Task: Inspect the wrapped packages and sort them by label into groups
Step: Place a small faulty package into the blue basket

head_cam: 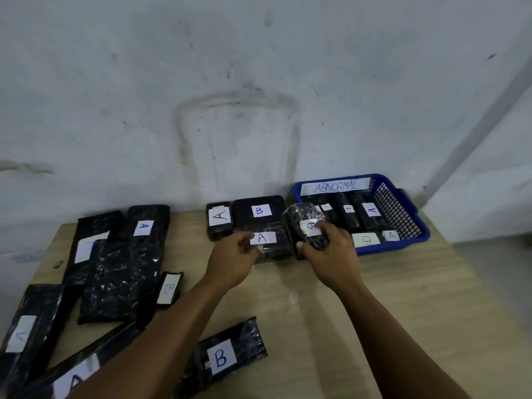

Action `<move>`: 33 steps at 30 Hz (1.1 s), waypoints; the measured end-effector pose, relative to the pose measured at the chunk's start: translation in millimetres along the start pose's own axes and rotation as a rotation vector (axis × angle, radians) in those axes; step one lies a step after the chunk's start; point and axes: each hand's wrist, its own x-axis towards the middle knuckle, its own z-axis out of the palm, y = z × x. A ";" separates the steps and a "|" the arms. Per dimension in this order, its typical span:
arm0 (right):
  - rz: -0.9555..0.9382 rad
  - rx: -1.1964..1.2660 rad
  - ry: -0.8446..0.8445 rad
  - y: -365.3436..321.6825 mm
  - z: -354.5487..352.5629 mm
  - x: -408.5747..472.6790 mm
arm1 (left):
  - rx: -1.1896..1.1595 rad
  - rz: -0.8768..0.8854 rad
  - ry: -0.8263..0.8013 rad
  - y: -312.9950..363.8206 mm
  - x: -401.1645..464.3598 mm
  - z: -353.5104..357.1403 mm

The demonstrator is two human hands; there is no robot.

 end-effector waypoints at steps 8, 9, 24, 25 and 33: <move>-0.055 -0.182 0.053 45.8 -34.8 111.6 | 0.158 0.022 0.009 -12.0 40.5 48.6; -0.080 -0.204 0.043 48.7 -35.6 127.4 | 0.180 0.020 0.014 -13.6 47.0 53.0; 0.050 -0.348 -0.119 47.1 28.3 199.8 | 0.294 0.055 0.197 -41.3 79.3 81.3; 0.055 -0.379 -0.137 46.8 30.2 199.4 | 0.298 0.058 0.208 -42.7 79.5 80.9; 0.029 -0.557 -0.229 50.5 36.5 205.7 | 0.361 0.062 0.238 -54.3 70.8 76.9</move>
